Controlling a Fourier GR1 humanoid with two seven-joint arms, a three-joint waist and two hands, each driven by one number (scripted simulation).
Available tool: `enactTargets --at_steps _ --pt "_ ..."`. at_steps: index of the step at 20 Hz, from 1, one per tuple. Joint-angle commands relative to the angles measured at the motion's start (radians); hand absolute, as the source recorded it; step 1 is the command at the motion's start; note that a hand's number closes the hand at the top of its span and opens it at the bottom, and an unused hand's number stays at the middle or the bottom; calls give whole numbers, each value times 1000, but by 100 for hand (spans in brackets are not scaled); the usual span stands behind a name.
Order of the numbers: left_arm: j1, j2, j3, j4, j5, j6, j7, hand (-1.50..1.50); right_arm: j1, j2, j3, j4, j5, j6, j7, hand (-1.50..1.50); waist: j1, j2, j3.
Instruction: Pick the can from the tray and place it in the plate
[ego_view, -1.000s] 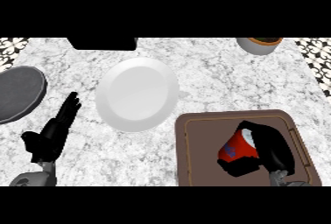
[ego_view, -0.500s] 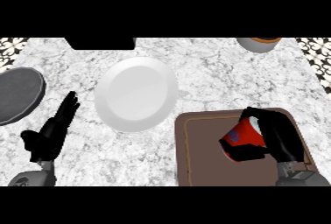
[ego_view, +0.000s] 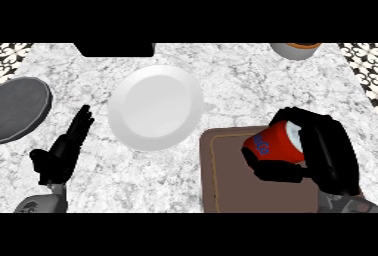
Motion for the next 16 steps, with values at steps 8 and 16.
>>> enactTargets --at_steps 8,16 --pt "3 -8 6 -43 -5 -18 30 0 -337 172 18 114 39 115 111 150 9 2 0" --pt "10 -54 -26 1 -52 10 -23 0 -522 247 102 447 -1 -16 143 150 17 4 0"
